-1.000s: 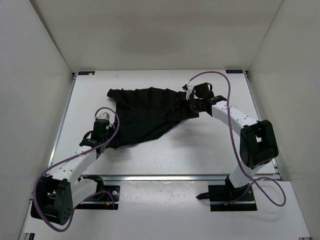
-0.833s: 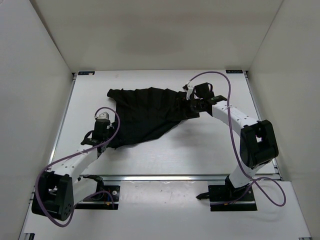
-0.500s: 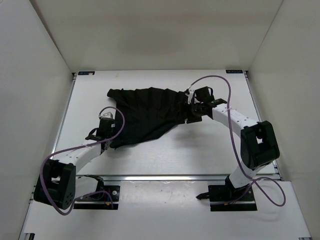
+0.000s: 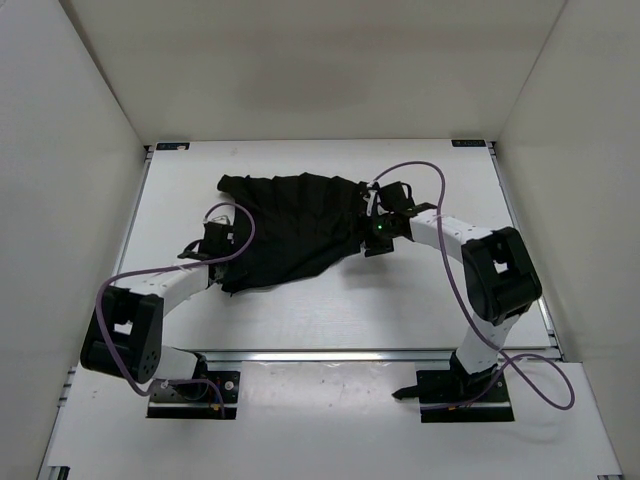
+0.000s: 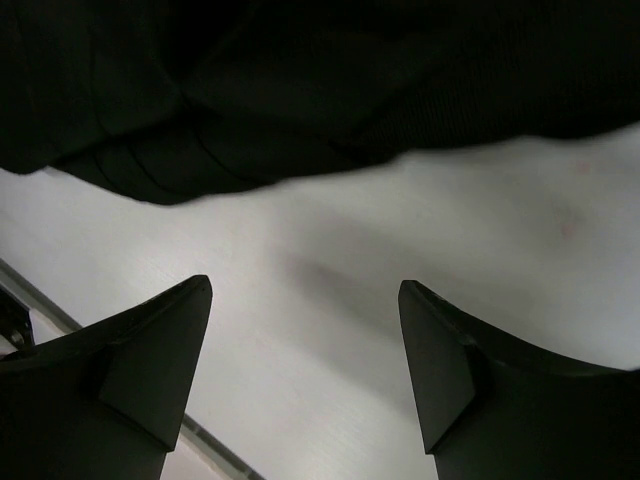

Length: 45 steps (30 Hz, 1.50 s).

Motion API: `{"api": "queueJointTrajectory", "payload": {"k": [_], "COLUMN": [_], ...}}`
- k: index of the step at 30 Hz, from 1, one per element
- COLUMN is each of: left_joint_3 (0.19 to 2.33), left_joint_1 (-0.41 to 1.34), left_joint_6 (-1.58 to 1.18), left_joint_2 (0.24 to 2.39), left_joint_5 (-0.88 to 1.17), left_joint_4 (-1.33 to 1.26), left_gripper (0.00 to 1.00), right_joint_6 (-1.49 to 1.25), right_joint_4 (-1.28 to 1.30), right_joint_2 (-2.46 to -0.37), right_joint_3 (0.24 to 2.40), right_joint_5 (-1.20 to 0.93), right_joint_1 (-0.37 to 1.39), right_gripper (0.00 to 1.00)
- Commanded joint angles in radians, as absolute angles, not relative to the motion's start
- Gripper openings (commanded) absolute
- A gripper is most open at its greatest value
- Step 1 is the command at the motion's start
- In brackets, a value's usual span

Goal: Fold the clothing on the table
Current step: Flatten the skirt out

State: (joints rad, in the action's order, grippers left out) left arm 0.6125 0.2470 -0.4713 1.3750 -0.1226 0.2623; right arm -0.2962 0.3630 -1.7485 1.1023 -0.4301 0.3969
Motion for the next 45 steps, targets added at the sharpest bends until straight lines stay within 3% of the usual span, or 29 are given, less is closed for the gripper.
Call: {"api": "queueJointTrajectory", "payload": {"k": [1, 14, 20, 21, 22, 24, 25, 26, 27, 31, 34, 35, 38, 41, 45], "left_joint_3": [0.664, 0.764, 0.769, 0.770, 0.772, 0.775, 0.778, 0.776, 0.779, 0.790, 0.796, 0.795, 0.781, 0.782, 0.846], "left_joint_1": [0.245, 0.238, 0.225, 0.229, 0.229, 0.227, 0.230, 0.229, 0.247, 0.259, 0.276, 0.273, 0.247, 0.247, 0.242], "left_joint_6": [-0.469, -0.465, -0.449, -0.448, -0.448, -0.446, -0.446, -0.442, -0.442, -0.443, -0.439, -0.439, -0.443, -0.443, -0.428], "left_joint_2": [1.384, 1.394, 1.402, 1.407, 1.410, 1.411, 1.407, 1.408, 1.413, 1.454, 1.494, 1.515, 1.554, 1.548, 1.562], "left_joint_5": [-0.092, 0.017, 0.018, 0.014, 0.017, 0.032, 0.023, 0.023, 0.020, 0.046, 0.014, 0.017, 0.026, 0.003, 0.005], "left_joint_4": [0.301, 0.347, 0.362, 0.365, 0.365, 0.373, 0.364, 0.357, 0.356, 0.339, 0.337, 0.337, 0.340, 0.330, 0.351], "left_gripper": [0.00, 0.00, 0.00, 0.00, 0.04, 0.38, 0.50, 0.56, 0.74, 0.81, 0.76, 0.69, 0.38, 0.00, 0.00], "right_joint_6": [-0.350, -0.410, -0.411, -0.407, -0.403, -0.400, -0.396, -0.400, -0.388, -0.353, -0.333, -0.333, -0.312, -0.290, -0.264], "right_joint_4": [0.301, 0.370, 0.396, 0.393, 0.394, 0.405, 0.414, 0.422, 0.439, 0.485, 0.512, 0.524, 0.528, 0.534, 0.577], "right_joint_2": [-1.795, -1.970, -2.017, -2.025, -2.029, -2.031, -2.031, -2.026, -2.017, -2.008, -1.993, -1.984, -1.945, -1.908, -1.870], "right_joint_3": [1.183, 1.351, 1.385, 1.387, 1.400, 1.410, 1.414, 1.425, 1.440, 1.485, 1.509, 1.505, 1.505, 1.503, 1.528], "right_joint_5": [-0.410, -0.226, -0.219, -0.219, -0.218, -0.218, -0.215, -0.209, -0.206, -0.204, -0.209, -0.215, -0.216, -0.196, -0.198], "right_joint_1": [0.420, 0.469, 0.466, 0.471, 0.466, 0.471, 0.477, 0.471, 0.471, 0.474, 0.485, 0.483, 0.494, 0.494, 0.462], "right_gripper": [0.72, 0.67, 0.38, 0.22, 0.07, 0.01, 0.00, 0.00, 0.00, 0.00, 0.00, 0.00, 0.00, 0.01, 0.00]}}
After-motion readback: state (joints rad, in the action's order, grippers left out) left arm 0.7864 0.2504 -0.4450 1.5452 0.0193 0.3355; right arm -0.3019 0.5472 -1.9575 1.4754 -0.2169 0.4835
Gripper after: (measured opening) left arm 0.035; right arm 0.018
